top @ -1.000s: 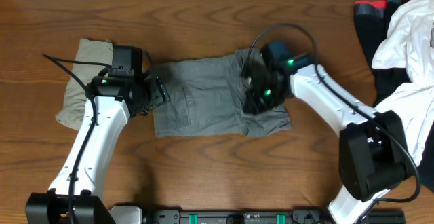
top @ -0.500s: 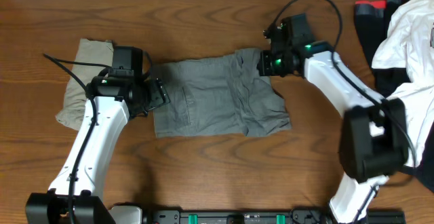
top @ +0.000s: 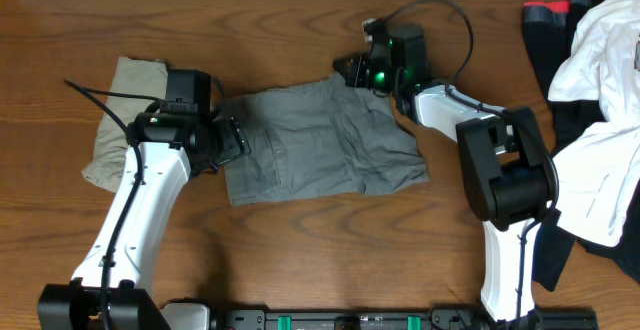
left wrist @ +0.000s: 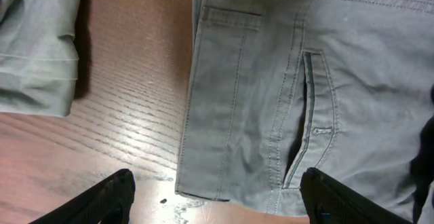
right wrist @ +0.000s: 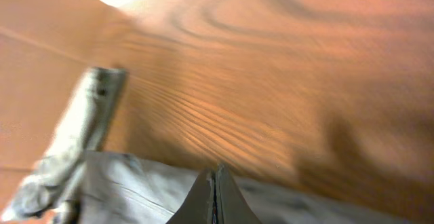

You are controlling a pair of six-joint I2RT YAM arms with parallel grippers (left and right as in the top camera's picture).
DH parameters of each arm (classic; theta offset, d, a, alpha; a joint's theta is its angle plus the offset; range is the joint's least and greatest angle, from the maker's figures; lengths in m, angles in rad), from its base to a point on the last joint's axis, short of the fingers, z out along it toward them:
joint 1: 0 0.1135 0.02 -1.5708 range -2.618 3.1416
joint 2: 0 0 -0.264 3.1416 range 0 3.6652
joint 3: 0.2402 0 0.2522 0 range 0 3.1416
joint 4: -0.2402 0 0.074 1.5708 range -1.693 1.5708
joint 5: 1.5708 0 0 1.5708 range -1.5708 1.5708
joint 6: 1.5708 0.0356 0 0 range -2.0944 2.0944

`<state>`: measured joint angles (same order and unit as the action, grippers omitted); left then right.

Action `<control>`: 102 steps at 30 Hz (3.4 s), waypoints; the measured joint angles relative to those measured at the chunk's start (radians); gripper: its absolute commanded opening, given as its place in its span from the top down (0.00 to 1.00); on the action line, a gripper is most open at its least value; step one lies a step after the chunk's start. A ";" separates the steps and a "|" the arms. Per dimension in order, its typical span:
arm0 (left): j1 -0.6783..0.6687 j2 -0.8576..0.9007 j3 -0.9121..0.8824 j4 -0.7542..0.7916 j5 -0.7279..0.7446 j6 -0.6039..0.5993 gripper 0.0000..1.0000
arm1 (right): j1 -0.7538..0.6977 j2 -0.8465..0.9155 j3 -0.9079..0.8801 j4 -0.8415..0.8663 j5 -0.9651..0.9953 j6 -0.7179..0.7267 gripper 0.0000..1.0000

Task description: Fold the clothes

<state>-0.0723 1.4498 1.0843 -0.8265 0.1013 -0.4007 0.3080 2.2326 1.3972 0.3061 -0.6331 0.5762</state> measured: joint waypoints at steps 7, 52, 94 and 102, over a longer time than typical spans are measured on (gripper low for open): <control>0.000 0.000 -0.002 0.022 0.041 -0.006 0.16 | -0.116 -0.124 0.003 -0.402 -0.187 -0.085 0.99; 0.006 0.083 -0.032 0.072 0.105 -0.023 0.00 | -0.032 -0.545 -0.198 -1.056 0.156 -0.498 0.62; 0.214 0.542 -0.010 0.301 0.716 0.356 0.94 | -0.010 -0.319 -0.199 -0.971 0.247 -0.423 0.87; 0.211 0.519 0.006 0.134 0.659 0.356 0.94 | -0.010 -0.319 -0.199 -0.987 0.250 -0.423 0.87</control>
<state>0.1383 1.9690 1.0908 -0.6926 0.7605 -0.0444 0.2981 1.9141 1.1984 -0.6811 -0.3828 0.1535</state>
